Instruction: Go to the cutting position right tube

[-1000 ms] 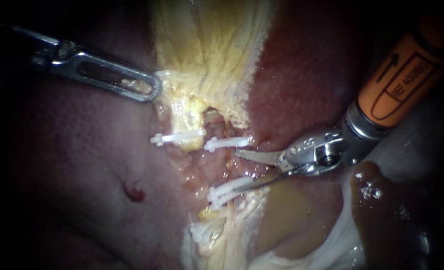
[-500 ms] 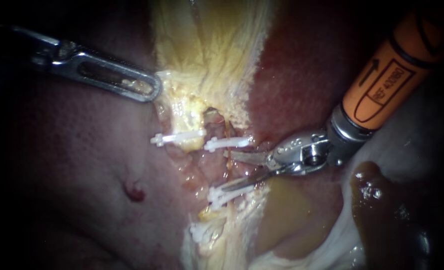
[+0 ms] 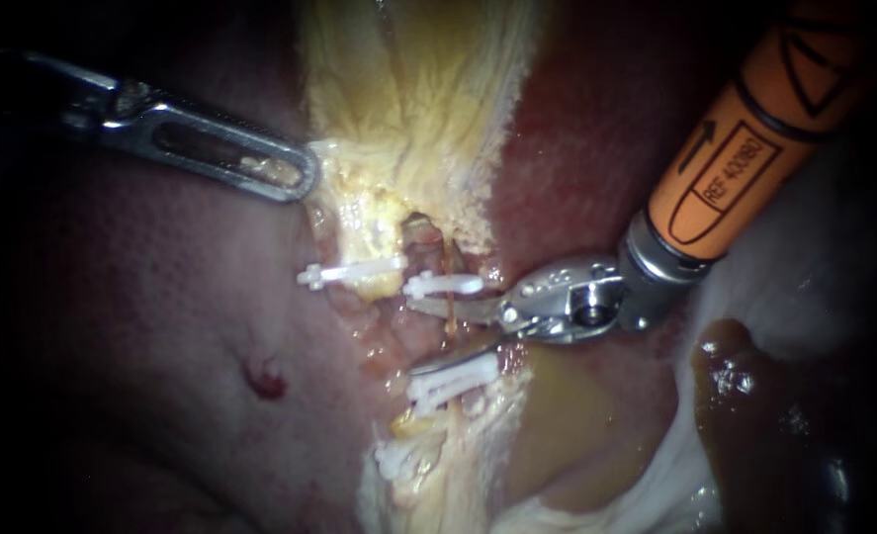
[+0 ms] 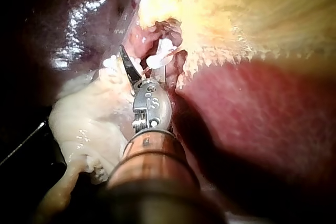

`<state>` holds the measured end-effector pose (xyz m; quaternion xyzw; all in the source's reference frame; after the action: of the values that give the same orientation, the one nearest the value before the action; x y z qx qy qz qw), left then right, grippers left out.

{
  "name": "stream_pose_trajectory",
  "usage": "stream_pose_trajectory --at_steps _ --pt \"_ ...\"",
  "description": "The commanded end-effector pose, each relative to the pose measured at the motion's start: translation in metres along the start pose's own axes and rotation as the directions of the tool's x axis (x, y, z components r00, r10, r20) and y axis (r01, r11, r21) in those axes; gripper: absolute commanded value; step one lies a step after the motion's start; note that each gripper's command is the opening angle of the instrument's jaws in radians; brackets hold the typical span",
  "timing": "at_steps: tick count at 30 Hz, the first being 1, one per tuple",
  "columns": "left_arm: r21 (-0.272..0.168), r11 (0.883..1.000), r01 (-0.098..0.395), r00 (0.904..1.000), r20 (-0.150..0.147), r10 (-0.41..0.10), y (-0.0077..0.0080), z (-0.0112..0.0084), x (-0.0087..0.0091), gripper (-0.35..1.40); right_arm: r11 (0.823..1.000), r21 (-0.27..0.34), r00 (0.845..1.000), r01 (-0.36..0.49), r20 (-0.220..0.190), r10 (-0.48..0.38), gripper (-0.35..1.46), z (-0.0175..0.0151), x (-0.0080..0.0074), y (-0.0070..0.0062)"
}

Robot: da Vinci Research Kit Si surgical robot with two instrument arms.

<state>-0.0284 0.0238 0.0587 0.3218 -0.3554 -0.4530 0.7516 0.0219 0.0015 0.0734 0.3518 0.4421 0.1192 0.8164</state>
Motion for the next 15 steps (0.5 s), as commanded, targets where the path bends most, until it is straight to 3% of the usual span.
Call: stream_pose_trajectory --at_steps 1,15 --pt "-0.001 1.000 0.000 1.0000 0.000 0.000 0.0000 0.0000 0.0000 -0.35 1.000 0.000 1.000 -0.002 -0.001 0.002 1.44 0.0001 0.0000 0.0000" --pt "0.000 1.000 0.000 1.0000 0.000 0.000 0.0001 0.0001 0.0000 -0.35 1.000 0.019 0.999 -0.020 -0.040 0.020 1.44 0.0015 0.0006 0.0005"
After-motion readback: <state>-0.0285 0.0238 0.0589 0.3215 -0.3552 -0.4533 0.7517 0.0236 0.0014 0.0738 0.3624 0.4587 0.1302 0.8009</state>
